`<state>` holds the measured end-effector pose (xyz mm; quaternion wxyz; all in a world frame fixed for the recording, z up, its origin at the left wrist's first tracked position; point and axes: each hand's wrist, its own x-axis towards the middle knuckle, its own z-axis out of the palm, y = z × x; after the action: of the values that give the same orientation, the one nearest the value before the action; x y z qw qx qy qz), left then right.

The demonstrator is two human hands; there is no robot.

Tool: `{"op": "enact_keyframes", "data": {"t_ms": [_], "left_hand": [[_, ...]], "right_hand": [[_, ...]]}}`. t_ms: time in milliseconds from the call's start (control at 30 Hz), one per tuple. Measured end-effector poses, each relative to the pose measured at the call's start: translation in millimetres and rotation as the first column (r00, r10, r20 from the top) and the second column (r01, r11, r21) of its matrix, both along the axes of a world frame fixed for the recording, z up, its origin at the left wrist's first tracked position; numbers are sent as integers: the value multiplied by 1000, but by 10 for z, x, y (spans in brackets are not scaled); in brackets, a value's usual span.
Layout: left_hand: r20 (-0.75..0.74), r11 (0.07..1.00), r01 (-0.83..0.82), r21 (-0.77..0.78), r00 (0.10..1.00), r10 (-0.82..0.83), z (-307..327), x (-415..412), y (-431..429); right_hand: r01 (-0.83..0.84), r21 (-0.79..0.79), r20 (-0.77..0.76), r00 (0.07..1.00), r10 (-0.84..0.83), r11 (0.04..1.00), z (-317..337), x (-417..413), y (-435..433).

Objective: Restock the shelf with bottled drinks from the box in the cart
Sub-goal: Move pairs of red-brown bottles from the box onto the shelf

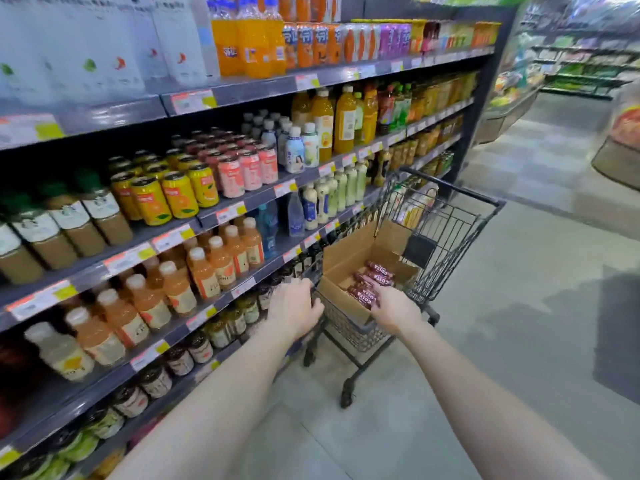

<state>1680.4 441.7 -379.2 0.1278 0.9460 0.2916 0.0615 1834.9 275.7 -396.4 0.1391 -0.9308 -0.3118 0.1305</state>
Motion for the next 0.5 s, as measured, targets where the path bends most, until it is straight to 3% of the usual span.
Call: {"op": "enact_keyframes", "data": {"t_ms": [267, 500], "left_hand": [[-99, 997, 68, -42, 992, -72, -283, 998, -48], [-169, 990, 58, -126, 982, -79, -794, 2018, 286]], "right_hand": [[82, 24, -46, 996, -81, 996, -254, 678, -134], [76, -14, -102, 992, -77, 997, -523, 1660, 270]]}}
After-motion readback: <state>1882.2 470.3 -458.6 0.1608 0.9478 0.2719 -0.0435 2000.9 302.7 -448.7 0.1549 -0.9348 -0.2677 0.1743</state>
